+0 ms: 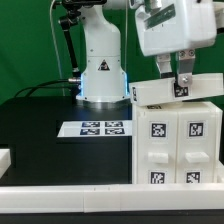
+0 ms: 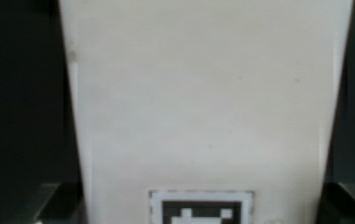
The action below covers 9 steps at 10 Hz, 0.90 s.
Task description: Assemble cabinet
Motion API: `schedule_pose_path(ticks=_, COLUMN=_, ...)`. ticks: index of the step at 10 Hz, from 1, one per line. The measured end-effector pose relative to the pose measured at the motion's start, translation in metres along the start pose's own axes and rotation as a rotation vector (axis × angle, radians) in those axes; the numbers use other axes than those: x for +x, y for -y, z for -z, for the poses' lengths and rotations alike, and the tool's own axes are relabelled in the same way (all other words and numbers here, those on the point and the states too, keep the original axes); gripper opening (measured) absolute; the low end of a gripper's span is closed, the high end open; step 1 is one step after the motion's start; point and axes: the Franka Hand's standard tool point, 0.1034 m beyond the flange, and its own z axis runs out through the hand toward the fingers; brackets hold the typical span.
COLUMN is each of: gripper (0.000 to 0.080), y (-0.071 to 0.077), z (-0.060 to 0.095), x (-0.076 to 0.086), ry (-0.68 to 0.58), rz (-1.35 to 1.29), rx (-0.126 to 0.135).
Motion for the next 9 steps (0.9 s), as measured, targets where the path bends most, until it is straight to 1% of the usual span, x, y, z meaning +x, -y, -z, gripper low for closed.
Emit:
schedule_pose_path(ticks=3, gripper=0.0556, y=0.0015, z=-0.0011, x=-0.0021, ry=0.038, rz=-0.256, rx=0.008)
schedule_pose_path(ticks=6, gripper=0.0556, y=0.0025, z=-0.0017, x=-0.0055, ry=0.056, rz=-0.503, rx=0.007)
schedule_pose_path(ticks=7, gripper=0.0556, y=0.0027, z=-0.0016, x=-0.0053, ry=0.064, rz=-0.571, rx=0.005)
schedule_pose_path(ticks=9, gripper=0.0556, y=0.0031, z=-0.0015, x=-0.0054, ry=0.091, rz=-0.612, rx=0.005)
